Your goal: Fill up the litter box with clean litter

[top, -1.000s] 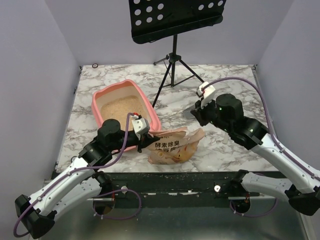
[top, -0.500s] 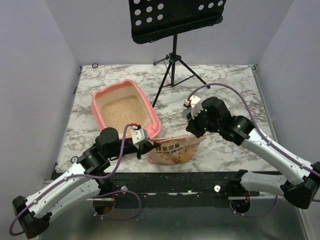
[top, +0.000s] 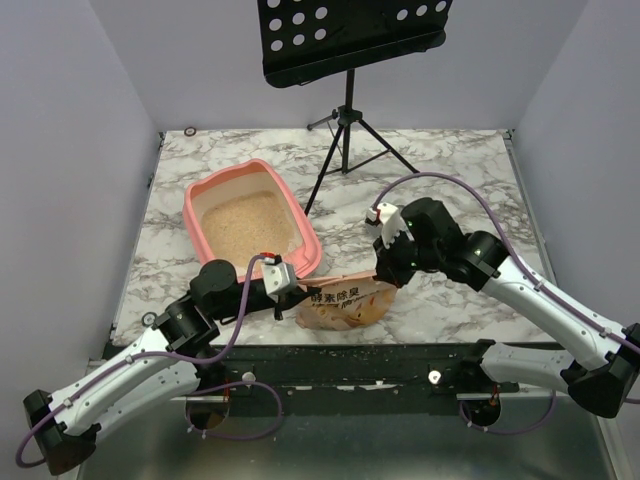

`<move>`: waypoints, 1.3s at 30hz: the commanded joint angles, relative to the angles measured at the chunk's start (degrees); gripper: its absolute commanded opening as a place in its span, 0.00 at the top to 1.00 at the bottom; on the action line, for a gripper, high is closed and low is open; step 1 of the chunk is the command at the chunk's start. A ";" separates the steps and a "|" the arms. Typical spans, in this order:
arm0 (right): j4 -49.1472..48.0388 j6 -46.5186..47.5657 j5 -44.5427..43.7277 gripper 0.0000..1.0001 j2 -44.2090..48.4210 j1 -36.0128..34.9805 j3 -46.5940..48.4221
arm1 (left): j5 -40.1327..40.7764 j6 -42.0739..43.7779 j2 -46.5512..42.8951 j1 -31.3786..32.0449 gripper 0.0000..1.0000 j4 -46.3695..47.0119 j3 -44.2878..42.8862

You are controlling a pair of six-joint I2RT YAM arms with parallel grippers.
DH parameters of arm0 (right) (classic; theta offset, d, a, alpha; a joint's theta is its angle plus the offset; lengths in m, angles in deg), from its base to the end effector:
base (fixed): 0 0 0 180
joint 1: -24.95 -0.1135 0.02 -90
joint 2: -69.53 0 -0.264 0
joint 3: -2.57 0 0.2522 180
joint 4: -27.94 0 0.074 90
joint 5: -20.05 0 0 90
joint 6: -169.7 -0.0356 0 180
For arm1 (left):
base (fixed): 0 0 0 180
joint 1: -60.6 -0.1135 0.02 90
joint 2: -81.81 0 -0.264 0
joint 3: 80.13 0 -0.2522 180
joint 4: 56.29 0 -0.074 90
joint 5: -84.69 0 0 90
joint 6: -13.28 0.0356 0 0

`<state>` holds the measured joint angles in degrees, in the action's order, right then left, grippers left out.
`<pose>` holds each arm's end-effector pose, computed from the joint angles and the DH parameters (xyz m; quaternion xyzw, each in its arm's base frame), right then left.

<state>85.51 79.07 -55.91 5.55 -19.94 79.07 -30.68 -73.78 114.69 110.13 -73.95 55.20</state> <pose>0.1548 0.1664 0.3286 -0.3888 0.8320 0.2509 0.3062 0.0863 -0.1246 0.2975 0.4521 0.5846 -0.4082 0.5359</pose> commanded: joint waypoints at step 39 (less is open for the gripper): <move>-5.75 -8.78 7.14 0.42 -9.49 0.06 -5.61 | 3.84 1.19 -0.63 2.23 1.00 9.52 3.23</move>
<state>82.54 71.73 -47.17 -2.50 -19.81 74.00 -25.87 -72.89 116.22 112.08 -68.57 58.30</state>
